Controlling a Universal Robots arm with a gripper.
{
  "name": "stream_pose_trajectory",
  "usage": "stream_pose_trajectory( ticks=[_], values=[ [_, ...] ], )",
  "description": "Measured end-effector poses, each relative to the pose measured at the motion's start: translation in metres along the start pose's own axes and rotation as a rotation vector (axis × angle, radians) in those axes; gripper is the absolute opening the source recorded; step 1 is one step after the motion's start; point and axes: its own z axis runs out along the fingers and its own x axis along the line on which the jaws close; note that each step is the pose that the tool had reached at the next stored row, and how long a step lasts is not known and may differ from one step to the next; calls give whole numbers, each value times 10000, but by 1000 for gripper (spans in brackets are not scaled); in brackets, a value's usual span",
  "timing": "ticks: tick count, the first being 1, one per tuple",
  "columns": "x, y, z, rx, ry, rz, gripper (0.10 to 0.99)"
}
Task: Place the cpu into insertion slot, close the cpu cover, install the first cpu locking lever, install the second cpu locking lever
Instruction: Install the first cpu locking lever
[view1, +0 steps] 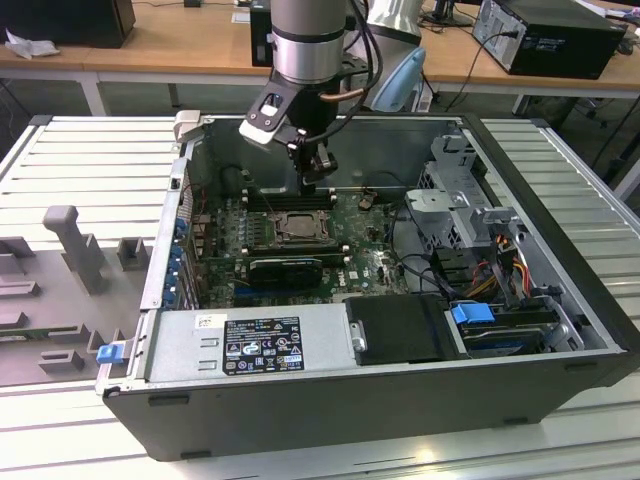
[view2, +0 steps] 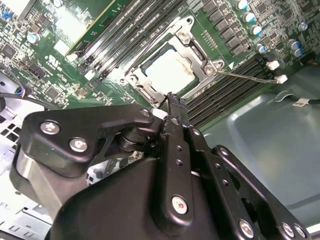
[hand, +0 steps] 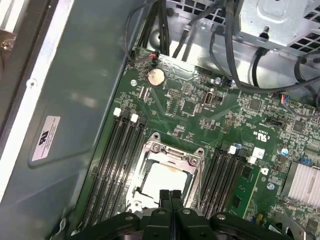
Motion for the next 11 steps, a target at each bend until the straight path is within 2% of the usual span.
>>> stream_pose_trajectory(
  ticks=[11],
  values=[
    [0,0,0,7,34,-753,106]
  ],
)
